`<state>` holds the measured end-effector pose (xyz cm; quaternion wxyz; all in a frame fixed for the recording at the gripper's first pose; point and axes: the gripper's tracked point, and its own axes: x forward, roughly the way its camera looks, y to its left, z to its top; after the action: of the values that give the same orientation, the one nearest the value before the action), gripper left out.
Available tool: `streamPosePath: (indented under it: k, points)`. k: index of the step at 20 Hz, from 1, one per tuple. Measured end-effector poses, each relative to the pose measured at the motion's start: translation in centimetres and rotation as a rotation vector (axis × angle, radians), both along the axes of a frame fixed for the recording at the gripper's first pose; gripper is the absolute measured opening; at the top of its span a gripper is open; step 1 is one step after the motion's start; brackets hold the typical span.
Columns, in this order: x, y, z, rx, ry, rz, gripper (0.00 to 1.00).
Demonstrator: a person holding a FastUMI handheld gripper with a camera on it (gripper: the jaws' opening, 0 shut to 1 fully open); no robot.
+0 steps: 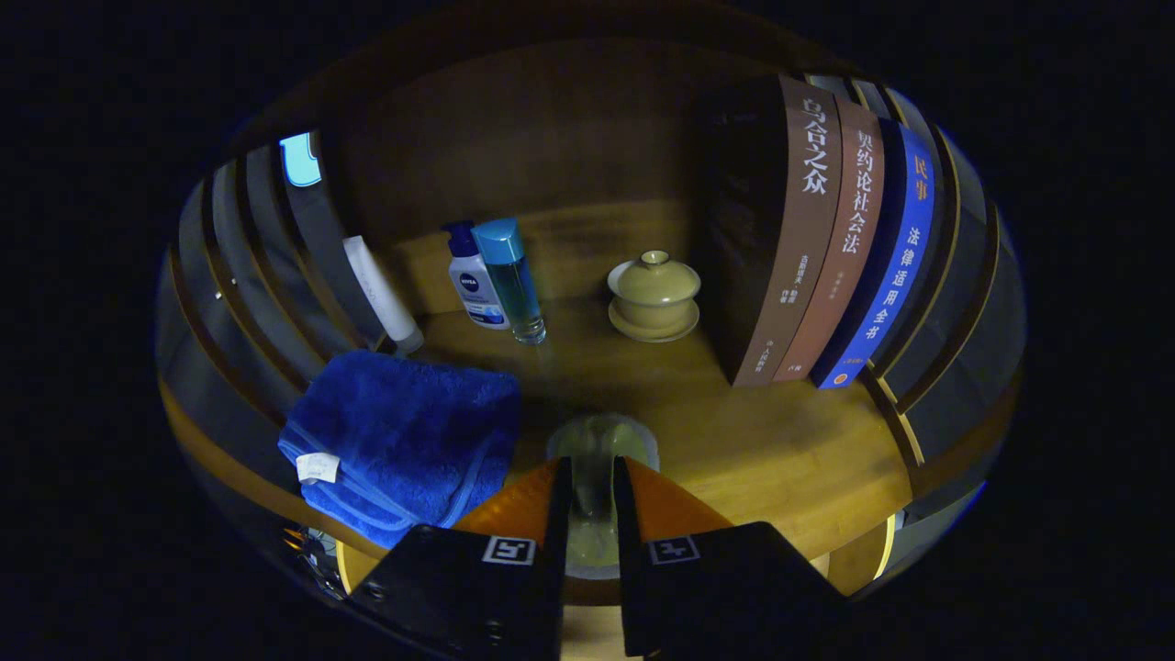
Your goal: Pull open the drawer, take out the items inside it, and place them on the countertop above the cabinet.
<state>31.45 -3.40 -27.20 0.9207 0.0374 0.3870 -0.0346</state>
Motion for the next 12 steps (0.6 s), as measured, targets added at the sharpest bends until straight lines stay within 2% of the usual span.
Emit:
streamPosePath:
  k: [3, 6, 7, 8, 12]
  points:
    - [-0.1, 0.1, -0.1, 0.022, -0.006, -0.008, 0.46]
    - [-0.6, 0.6, 1.3, 0.053, -0.055, -0.001, 0.93]
    - [-1.1, 0.6, 2.1, 0.042, -0.081, 0.002, 0.92]
    - [-1.6, 0.5, 2.8, 0.029, -0.107, -0.001, 1.0]
    - [-6.4, 1.3, 5.4, 0.061, -0.24, -0.002, 1.0]
